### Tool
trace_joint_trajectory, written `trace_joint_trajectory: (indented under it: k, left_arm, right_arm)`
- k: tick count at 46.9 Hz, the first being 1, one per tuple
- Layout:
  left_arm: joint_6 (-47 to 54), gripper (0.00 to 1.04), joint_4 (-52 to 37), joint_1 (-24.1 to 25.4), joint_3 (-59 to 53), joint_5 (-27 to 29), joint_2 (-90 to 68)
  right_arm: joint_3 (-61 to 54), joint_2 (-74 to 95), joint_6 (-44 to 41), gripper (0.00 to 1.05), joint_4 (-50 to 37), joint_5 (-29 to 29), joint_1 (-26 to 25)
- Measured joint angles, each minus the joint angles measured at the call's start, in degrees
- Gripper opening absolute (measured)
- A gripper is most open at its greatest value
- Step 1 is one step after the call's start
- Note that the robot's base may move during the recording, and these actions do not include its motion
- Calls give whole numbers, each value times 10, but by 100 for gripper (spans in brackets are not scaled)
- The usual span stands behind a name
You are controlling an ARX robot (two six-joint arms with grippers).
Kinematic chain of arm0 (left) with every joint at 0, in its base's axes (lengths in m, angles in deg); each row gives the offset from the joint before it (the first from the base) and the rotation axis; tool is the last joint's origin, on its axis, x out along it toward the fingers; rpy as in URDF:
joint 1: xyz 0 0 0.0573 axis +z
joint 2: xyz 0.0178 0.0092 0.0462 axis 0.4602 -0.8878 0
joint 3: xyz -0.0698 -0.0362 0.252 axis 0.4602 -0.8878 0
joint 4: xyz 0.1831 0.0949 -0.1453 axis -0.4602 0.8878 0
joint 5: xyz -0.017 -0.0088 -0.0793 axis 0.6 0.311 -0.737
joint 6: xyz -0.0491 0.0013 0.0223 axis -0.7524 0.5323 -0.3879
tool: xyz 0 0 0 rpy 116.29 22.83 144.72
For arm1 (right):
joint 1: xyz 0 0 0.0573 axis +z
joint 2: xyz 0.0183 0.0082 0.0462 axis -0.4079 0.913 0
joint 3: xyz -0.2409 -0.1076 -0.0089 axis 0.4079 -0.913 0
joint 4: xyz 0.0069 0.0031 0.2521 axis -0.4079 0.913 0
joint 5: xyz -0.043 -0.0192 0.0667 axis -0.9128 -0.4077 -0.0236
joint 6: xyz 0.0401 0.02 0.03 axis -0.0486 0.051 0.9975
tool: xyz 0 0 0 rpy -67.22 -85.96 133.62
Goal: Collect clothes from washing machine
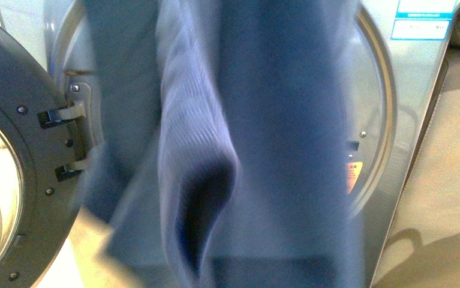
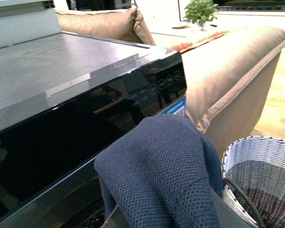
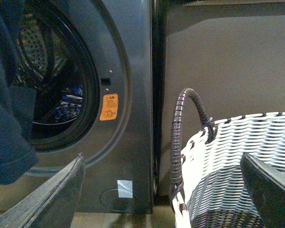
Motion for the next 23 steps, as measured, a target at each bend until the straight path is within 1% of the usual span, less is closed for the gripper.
trace_joint_trajectory:
  k: [10, 23]
  left_arm:
    - [17, 8, 33, -18, -1, -26, -13]
    - [50, 8, 63, -21, -3, -42, -19]
  right_arm:
    - [0, 0, 0, 97, 0, 0, 0]
    - [0, 0, 0, 97, 0, 0, 0]
